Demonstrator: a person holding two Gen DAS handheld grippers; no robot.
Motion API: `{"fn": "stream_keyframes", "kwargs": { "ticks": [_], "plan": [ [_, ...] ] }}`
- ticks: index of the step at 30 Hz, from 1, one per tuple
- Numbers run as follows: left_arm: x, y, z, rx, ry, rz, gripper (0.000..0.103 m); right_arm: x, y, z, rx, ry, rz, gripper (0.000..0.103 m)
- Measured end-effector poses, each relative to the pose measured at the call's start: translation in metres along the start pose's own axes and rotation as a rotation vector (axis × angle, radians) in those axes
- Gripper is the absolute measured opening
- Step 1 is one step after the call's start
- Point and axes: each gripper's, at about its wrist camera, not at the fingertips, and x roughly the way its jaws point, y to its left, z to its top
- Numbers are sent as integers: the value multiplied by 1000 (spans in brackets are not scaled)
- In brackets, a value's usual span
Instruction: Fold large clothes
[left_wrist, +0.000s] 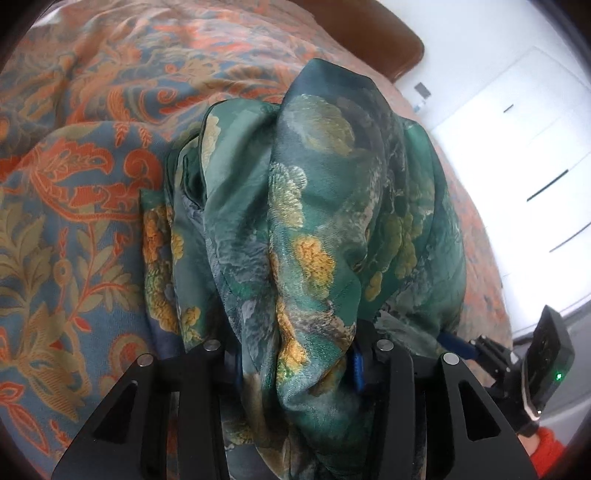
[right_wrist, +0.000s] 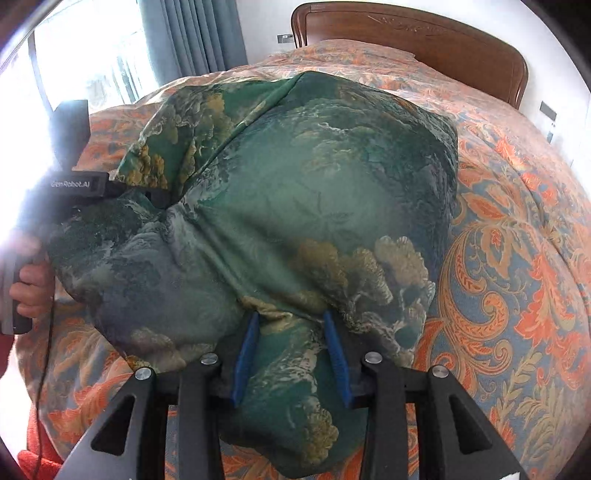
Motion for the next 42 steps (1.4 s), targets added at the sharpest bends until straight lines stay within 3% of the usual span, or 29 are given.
{"fn": "stream_keyframes", "kwargs": {
  "ticks": [6, 21, 27, 33, 38, 42],
  "plan": [
    [-3, -6, -9, 11, -18, 21, 44, 4, 15, 4, -17, -2, -61, 36],
    [-5, -28, -26, -1, -24, 115, 45, 10, 27, 12, -38, 73, -81, 36],
    [-4, -50, -26, 16, -17, 195, 46, 8, 18, 10, -18, 17, -47, 36],
    [-3, -60, -25, 5, -13, 225, 46, 5, 12, 4, -18, -22, -28, 36],
    [-7, -62, -31, 30, -28, 213, 47, -5, 12, -6, -40, -40, -33, 38],
    [-12, -58, -37, 36, -27, 175, 48, -39, 11, 18, -55, -44, 13, 39]
  ]
}}
